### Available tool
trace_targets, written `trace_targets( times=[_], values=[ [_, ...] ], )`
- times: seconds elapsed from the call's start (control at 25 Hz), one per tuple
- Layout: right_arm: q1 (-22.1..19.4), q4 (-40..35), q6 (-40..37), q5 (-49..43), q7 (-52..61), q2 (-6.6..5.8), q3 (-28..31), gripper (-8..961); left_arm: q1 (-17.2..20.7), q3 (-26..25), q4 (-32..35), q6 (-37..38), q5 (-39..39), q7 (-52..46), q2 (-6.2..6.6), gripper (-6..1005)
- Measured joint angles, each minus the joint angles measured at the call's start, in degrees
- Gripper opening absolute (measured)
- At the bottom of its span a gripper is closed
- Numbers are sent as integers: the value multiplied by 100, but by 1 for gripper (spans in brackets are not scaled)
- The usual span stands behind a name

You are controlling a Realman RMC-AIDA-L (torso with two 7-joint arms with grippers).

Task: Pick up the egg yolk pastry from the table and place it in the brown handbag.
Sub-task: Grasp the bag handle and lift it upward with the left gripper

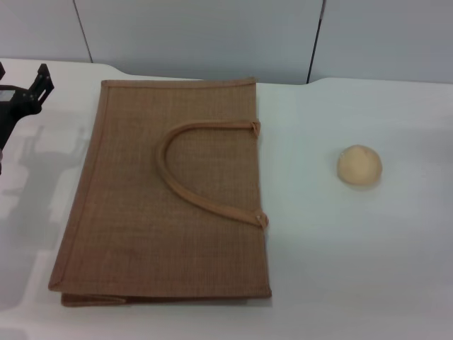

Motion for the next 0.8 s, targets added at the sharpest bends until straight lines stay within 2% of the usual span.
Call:
trace_targets(
  times=[0.8],
  values=[
    [-137,-47,492,-10,346,21,-27,877,-48,-8,0,-1,-1,0,0,816]
  ],
)
